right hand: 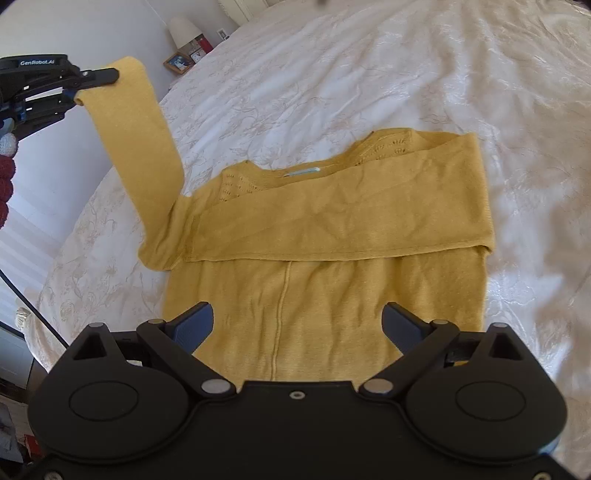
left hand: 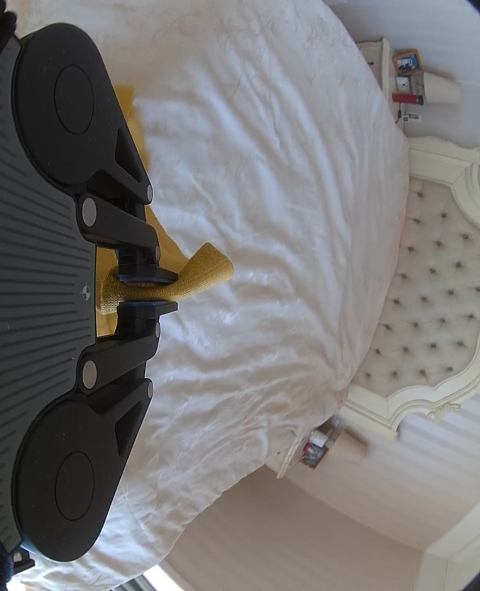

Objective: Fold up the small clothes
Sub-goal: 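Lift the sleeve, lay it across the sweater body, open the left gripper, then pinch the folded sleeve edge with the right gripper to straighten it, then release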

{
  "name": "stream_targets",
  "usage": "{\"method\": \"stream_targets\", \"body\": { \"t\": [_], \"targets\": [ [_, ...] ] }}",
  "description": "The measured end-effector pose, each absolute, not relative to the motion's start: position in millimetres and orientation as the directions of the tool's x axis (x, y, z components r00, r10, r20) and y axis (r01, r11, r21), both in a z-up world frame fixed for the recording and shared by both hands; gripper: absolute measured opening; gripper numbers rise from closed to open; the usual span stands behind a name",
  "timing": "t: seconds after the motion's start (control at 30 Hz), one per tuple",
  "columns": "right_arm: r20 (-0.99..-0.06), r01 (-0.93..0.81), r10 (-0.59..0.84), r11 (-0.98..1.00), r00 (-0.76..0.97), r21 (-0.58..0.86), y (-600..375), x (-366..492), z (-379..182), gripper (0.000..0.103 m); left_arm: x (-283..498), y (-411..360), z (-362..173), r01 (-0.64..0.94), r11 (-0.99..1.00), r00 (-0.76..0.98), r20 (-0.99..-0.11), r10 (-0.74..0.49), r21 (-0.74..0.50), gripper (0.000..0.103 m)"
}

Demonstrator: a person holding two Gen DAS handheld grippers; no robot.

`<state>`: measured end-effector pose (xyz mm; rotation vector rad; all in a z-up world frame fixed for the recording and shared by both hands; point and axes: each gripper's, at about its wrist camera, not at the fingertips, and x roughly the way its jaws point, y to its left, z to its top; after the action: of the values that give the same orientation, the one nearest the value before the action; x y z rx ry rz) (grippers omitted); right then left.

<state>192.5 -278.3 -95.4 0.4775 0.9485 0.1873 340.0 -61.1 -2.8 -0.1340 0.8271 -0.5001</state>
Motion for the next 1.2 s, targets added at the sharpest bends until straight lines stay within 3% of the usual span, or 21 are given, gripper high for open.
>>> {"method": "stream_targets", "body": {
  "t": [0.27, 0.37, 0.63, 0.73, 0.97, 1.2],
  "targets": [
    [-0.742, 0.099, 0.336, 0.875, 0.581, 0.474, -314, 178, -103, 0.098, 328, -157, -75, 0.336, 0.87, 0.45, -0.75, -0.484, -0.36, 0.01],
    [-0.745, 0.111, 0.331, 0.873, 0.578, 0.474, -320, 176, -107, 0.098, 319, -176, -86, 0.372, 0.862, 0.419, -0.766, -0.487, -0.345, 0.024],
    [-0.757, 0.154, 0.306, 0.869, 0.577, 0.469, -326, 177, -115, 0.098, 303, -179, -81, 0.457, 0.839, 0.418, -0.762, -0.495, -0.294, 0.032],
    [-0.752, 0.168, 0.285, 0.871, 0.595, 0.462, -330, 185, -115, 0.098, 300, -162, -84, 0.445, 0.86, 0.44, -0.777, -0.451, -0.248, 0.033],
    [-0.755, 0.191, 0.241, 0.88, 0.61, 0.434, -337, 216, -113, 0.098, 297, -97, -120, 0.31, 0.948, 0.438, -0.874, -0.21, -0.072, 0.033],
    [-0.753, 0.208, 0.225, 0.877, 0.618, 0.433, -340, 241, -119, 0.098, 294, -43, -154, 0.196, 0.981, 0.379, -0.922, -0.076, 0.0, 0.033]
  ]
}}
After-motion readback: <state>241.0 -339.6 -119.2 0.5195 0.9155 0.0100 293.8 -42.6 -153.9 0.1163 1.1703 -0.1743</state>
